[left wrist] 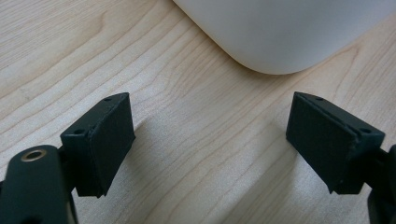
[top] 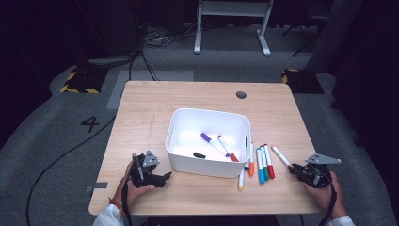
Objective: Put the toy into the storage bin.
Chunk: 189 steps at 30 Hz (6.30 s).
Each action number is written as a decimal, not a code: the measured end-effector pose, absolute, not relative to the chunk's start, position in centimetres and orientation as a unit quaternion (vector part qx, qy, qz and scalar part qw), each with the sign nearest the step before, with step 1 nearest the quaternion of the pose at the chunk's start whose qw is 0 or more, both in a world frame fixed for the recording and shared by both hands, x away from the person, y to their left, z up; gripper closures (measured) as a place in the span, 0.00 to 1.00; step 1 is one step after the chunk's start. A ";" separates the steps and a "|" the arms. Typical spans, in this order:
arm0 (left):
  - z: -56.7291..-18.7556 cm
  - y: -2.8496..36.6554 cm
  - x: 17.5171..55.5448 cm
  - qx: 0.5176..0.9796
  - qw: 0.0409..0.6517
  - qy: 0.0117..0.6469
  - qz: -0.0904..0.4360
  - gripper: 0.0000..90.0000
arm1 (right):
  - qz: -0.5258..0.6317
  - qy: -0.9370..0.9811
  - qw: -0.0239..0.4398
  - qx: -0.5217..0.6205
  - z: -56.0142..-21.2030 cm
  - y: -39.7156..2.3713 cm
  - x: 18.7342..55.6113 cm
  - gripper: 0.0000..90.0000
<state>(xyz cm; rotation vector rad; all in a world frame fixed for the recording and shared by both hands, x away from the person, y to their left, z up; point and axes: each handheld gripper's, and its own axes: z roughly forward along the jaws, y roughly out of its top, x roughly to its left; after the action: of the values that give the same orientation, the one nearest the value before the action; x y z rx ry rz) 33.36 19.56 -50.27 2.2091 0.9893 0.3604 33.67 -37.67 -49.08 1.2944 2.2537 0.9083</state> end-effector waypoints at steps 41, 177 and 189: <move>-50.3 19.6 33.4 0.849 0.341 0.381 0.138 0.17 | 0.361 0.794 0.173 0.457 -48.8 -37.7 34.6 0.84; -50.3 19.6 33.4 0.849 0.340 0.380 0.138 0.17 | 0.403 0.875 0.169 0.206 -33.4 -22.0 36.7 0.47; -50.3 19.6 33.4 0.849 0.340 0.380 0.138 0.17 | 0.384 0.852 0.217 0.281 -37.5 -28.6 35.0 0.35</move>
<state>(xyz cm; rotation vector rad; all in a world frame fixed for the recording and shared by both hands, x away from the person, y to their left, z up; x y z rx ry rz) 33.36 19.56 -50.27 2.2090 0.9892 0.3598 34.98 -28.59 -37.45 0.7793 2.3608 1.0644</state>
